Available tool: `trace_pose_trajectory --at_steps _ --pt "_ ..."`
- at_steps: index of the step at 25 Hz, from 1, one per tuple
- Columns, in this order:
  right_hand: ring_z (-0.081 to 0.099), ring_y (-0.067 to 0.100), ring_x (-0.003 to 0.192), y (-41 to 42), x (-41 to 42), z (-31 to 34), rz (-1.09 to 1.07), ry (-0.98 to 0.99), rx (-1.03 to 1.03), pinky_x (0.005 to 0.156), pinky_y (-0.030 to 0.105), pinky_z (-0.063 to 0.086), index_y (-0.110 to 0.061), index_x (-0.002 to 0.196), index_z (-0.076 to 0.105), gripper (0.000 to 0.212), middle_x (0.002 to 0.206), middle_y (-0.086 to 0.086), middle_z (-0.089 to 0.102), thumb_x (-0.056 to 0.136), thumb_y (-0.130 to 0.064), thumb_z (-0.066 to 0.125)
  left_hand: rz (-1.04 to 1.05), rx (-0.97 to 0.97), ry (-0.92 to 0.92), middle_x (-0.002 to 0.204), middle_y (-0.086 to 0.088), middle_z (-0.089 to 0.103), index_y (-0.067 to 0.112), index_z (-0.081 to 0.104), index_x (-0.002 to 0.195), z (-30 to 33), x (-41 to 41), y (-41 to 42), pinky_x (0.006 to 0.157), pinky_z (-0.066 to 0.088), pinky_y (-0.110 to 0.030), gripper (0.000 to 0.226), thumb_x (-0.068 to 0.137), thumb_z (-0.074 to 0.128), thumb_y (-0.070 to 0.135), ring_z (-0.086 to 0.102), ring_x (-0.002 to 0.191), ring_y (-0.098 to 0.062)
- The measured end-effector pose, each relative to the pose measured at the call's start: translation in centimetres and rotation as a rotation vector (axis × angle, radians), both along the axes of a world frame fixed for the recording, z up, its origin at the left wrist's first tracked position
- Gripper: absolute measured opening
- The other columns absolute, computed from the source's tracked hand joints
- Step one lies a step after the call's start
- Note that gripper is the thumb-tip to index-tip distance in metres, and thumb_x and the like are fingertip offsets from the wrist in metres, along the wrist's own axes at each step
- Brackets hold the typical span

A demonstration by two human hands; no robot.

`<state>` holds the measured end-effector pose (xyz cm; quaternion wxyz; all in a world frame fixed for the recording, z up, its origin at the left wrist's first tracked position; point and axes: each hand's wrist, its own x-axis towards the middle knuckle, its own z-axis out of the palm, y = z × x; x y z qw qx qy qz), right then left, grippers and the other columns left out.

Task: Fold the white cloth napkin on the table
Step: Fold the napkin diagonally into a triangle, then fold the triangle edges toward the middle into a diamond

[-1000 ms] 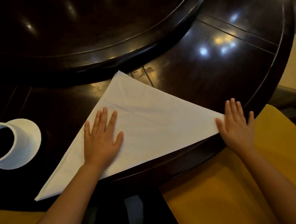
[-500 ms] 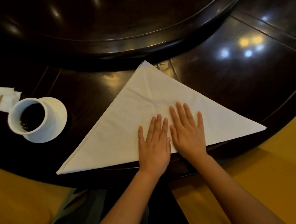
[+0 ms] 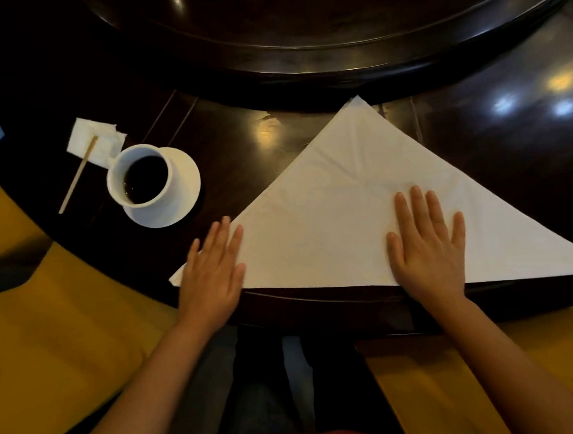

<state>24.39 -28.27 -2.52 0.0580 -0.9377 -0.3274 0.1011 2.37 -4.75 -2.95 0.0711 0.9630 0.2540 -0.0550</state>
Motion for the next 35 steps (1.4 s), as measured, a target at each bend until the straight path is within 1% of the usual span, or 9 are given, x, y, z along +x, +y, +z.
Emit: trace_pose_trajectory --at_steps 4,7,10,14,17,26,30,32,35 --pt "-0.008 0.018 0.143 0.0 0.0 0.0 0.001 0.009 0.006 0.115 0.052 -0.002 -0.027 0.148 -0.003 0.061 0.158 0.001 -0.004 0.093 -0.048 0.012 0.163 0.018 -0.011 0.156 -0.009 0.013 0.010 0.009 0.148 0.8 -0.8 -0.1 0.114 0.000 -0.038 0.061 0.096 0.014 0.042 0.004 0.143 -0.016" --pt "-0.006 0.020 0.144 0.4 -0.4 0.7 0.042 0.005 0.012 0.113 0.049 -0.005 -0.024 0.149 0.001 0.063 0.157 0.003 -0.005 0.093 -0.049 0.017 0.291 0.004 -0.179 0.156 -0.010 0.008 0.008 0.007 0.148 2.3 3.8 -3.7 0.114 0.002 -0.043 0.064 0.095 0.019 0.042 0.007 0.143 -0.021" --pt "0.000 0.021 0.144 2.5 -0.2 1.0 0.340 -0.034 0.048 0.113 0.048 -0.001 -0.022 0.148 0.008 0.058 0.156 0.004 0.003 0.096 -0.043 0.019 0.143 -0.007 -0.228 0.154 -0.009 0.006 0.009 0.006 0.147 1.8 10.0 -7.7 0.114 0.001 -0.042 0.063 0.094 0.026 0.035 0.007 0.142 -0.019" --pt "0.004 0.019 0.143 5.8 4.0 0.1 0.667 0.017 0.001 0.114 0.045 -0.001 -0.018 0.147 0.011 0.058 0.156 0.004 0.014 0.096 -0.045 0.005 0.133 0.071 -0.074 0.154 -0.011 0.018 0.009 0.013 0.147 -0.5 12.6 -8.9 0.112 0.009 -0.045 0.064 0.094 0.038 0.034 0.009 0.141 -0.021" --pt "-0.003 0.016 0.143 8.2 7.8 -0.3 0.787 0.008 -0.038 0.116 0.041 -0.005 -0.019 0.147 0.004 0.061 0.157 0.002 0.006 0.094 -0.049 0.006 0.092 0.100 -0.039 0.154 -0.011 0.020 0.015 0.019 0.147 -0.8 12.4 -8.9 0.111 0.009 -0.048 0.061 0.093 0.027 0.042 0.013 0.142 -0.026" --pt "-0.004 0.019 0.144 13.6 13.2 0.0 0.428 -0.064 -0.092 0.117 0.042 -0.006 -0.015 0.148 0.001 0.067 0.158 0.004 0.003 0.095 -0.053 0.013 0.088 0.076 -0.024 0.154 -0.012 0.022 0.021 0.016 0.147 -0.8 12.6 -9.0 0.110 0.009 -0.050 0.066 0.088 0.018 0.051 0.016 0.141 -0.029" --pt "-0.001 0.020 0.144 12.2 11.1 1.0 0.258 -0.005 0.035 0.115 0.048 -0.008 -0.016 0.148 0.004 0.065 0.158 0.004 0.005 0.096 -0.051 0.021 0.120 0.039 -0.008 0.157 -0.010 0.013 0.022 0.007 0.149 -0.4 12.6 -9.1 0.112 0.006 -0.051 0.069 0.087 0.012 0.054 0.006 0.143 -0.026" --pt "0.009 0.023 0.144 8.1 9.2 2.0 0.170 0.007 0.149 0.115 0.050 0.000 -0.017 0.148 0.014 0.063 0.157 0.007 0.015 0.095 -0.044 0.036 0.131 0.004 -0.037 0.158 -0.009 0.005 0.025 -0.001 0.149 0.3 13.3 -9.6 0.111 -0.003 -0.053 0.072 0.086 0.010 0.058 0.002 0.144 -0.026" --pt "0.030 0.031 0.135 -1.0 7.1 3.4 -0.022 -0.021 0.157 0.111 0.050 0.019 -0.014 0.143 0.031 0.063 0.148 0.014 0.034 0.088 -0.029 0.058 -0.034 -0.001 -0.107 0.158 -0.008 0.004 0.026 0.003 0.149 1.1 15.5 -11.3 0.110 -0.007 -0.053 0.072 0.086 0.016 0.060 0.000 0.144 -0.025"
